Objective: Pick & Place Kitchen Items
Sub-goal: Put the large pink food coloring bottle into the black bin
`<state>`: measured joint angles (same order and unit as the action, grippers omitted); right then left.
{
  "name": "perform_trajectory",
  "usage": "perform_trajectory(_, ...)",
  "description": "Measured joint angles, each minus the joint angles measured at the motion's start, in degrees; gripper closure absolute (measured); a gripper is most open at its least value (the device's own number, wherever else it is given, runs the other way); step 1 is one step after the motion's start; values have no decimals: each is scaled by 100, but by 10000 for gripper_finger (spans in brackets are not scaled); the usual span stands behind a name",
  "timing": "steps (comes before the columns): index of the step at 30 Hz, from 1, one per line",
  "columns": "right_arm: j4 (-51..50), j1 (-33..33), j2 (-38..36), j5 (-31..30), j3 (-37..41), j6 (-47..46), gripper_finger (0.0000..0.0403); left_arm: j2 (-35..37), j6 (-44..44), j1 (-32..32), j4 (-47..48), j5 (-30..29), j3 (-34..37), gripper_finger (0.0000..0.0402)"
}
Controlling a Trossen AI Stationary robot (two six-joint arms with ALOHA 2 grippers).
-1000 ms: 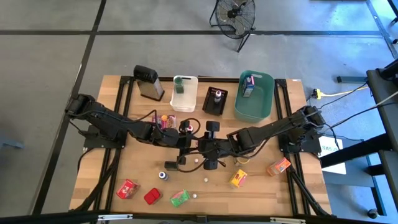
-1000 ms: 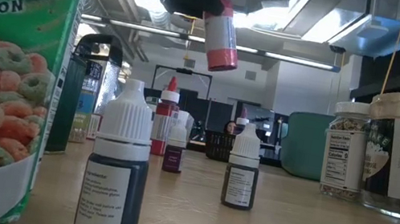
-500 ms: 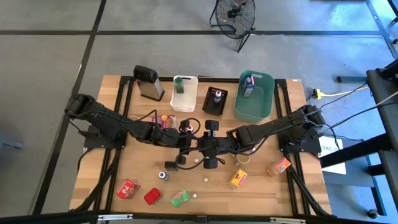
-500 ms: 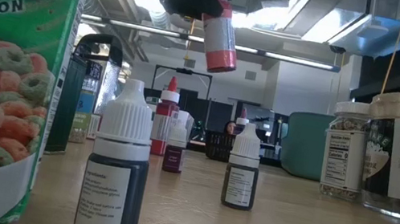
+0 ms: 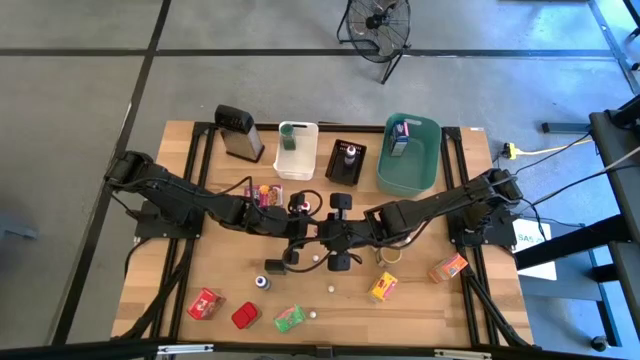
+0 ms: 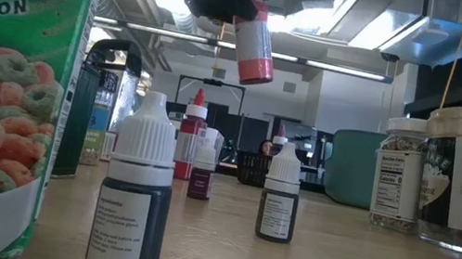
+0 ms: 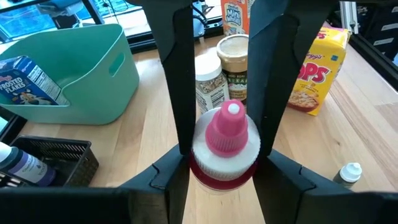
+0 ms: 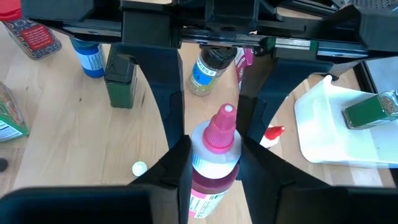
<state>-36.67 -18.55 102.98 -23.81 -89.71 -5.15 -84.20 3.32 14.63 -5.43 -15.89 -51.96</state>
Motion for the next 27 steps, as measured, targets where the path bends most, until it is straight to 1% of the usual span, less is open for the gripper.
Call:
perform_trajectory(2,2,0,0,-15,0,1,283,0,2,0,-2,6,0,256)
perform_trajectory(6,58,0,0,-7,0,52,238,0,10,2,-11,40,0,256)
perform_trajectory(9,137,0,2,2,2,160,225,0,12,10,-5,68,0,256)
perform_trajectory(12,231,0,7,2,9,269,231,5,12,11,7,68,0,256)
perform_trajectory(21,432,4,9,0,11,413,277,7,4,7,-13,27,0,256)
perform_trajectory(27,429,4,9,-5,11,431,288,7,-5,2,-9,27,0,256)
